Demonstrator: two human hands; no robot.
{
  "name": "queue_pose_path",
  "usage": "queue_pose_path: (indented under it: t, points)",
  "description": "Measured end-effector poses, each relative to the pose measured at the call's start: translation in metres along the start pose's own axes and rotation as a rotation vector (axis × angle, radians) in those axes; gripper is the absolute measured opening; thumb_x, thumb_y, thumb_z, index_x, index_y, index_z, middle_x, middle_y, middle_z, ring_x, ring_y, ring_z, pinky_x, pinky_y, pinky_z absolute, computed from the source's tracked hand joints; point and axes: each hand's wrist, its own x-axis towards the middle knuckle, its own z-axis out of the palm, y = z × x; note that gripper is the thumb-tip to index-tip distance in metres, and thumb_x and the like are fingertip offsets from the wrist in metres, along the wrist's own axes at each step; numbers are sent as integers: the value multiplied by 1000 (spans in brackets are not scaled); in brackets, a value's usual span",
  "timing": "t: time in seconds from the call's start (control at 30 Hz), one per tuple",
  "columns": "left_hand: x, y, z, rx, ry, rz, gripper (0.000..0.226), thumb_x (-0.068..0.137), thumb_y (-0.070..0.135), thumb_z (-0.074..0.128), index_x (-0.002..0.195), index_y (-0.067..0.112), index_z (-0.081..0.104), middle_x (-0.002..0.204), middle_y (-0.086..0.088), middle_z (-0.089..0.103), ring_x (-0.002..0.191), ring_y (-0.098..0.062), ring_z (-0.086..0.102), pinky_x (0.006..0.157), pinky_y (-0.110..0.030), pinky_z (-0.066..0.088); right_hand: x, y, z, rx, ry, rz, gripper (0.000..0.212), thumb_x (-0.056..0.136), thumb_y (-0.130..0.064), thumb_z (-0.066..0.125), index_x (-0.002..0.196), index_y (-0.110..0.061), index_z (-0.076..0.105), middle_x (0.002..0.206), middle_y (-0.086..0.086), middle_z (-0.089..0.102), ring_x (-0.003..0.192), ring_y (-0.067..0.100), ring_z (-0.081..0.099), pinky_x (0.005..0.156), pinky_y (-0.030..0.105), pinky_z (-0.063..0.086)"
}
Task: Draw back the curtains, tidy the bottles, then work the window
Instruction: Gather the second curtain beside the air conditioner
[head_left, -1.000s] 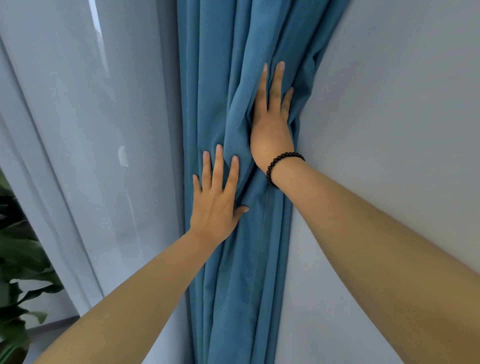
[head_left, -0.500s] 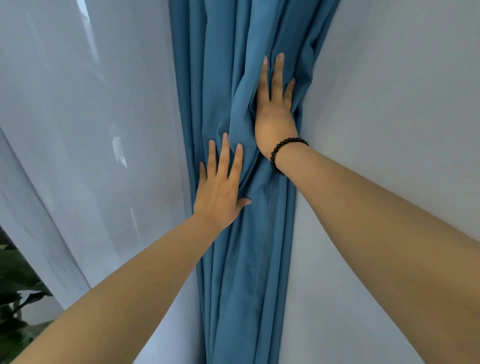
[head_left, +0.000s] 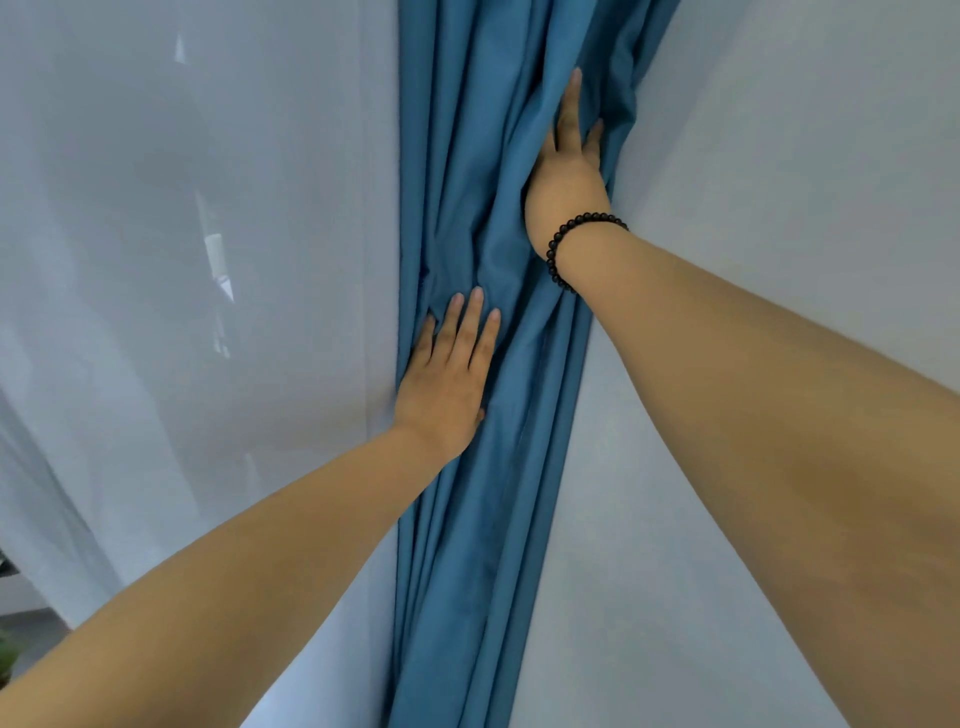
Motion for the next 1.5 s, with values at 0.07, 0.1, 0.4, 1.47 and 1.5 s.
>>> queue_pose_path:
  t: [0.07,0.1,0.4,1.47,1.5]
  points:
    - [-3,3,1,-38,-18,-1,109,92,48,58,150,4,-23,159,-19,-26,149,-33,-16,118,-47,-8,-1,-4,12,-127,-8,-16,89,86,12,48,151,-12,-7,158,17,-10,144,40,-6,112,50,-1]
    - [-5,3,1,-51,-33,2,109,93,50,57,149,3,-25,159,-19,-26,149,-32,-16,118,-47,-8,-3,-4,13,-165,-24,-25,92,84,16,48,151,-13,-8,158,16,-11,144,41,-7,112,49,2]
    - [-30,18,-19,-155,-54,-16,94,99,47,45,151,6,-21,161,-20,-18,150,-33,-10,120,-51,5,-32,-10,-15,-99,-156,33,100,82,13,55,151,-16,-12,158,11,-17,144,39,-6,113,40,15]
    - [-246,208,-242,-404,183,121,92,95,43,42,150,2,-19,159,-17,-27,144,-26,-33,114,-60,-15,-423,40,-332,112,-262,152,80,91,-5,48,152,-20,-1,159,10,-7,140,26,24,94,35,48]
    - [-260,217,-251,-428,206,122,92,94,43,43,152,2,-16,160,-17,-22,144,-25,-32,115,-60,-13,-440,41,-343,97,-235,144,78,91,-6,48,152,-19,1,159,11,-5,139,26,26,92,35,49]
